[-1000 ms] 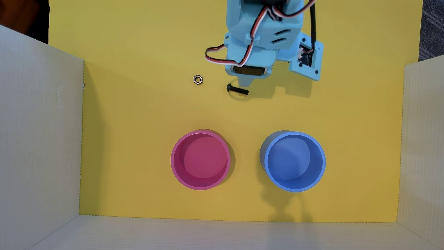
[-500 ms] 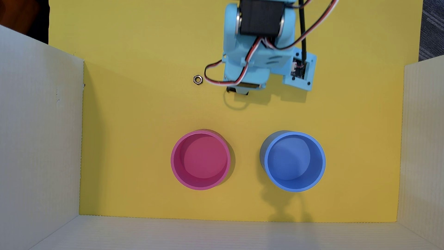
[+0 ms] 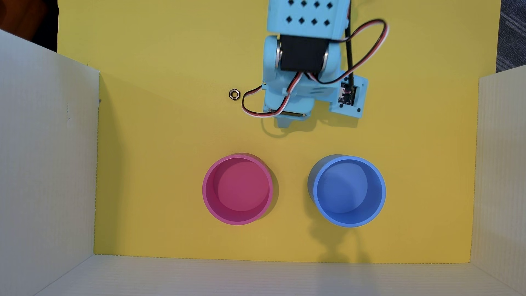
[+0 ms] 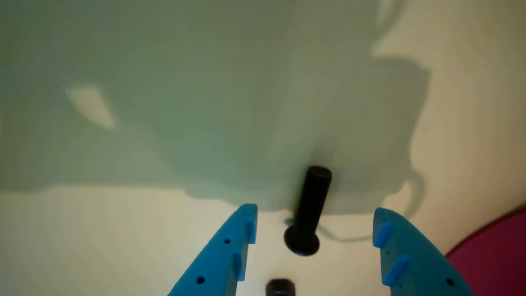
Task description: Pick up the bolt and place it in the pink box
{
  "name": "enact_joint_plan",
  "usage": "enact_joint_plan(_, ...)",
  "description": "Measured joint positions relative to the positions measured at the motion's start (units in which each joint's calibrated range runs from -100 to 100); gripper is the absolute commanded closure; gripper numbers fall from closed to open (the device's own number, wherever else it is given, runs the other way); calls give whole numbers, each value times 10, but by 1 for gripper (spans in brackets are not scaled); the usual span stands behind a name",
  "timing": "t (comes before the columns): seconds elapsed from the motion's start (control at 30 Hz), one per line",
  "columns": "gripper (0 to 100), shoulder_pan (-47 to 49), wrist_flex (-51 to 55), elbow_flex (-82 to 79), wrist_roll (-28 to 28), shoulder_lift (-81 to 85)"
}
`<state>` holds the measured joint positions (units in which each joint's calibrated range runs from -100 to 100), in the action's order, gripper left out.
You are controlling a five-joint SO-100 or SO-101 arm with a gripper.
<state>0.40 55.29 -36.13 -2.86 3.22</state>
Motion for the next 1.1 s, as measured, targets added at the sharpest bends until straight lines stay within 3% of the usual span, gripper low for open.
enact_joint_plan(0.67,80,-1,-25,-10,5,-9)
enact_joint_plan(0.9,99,-1,-30,-10,5,-9)
enact_joint_plan(1.1,99,-1,-30,-14,5,-9)
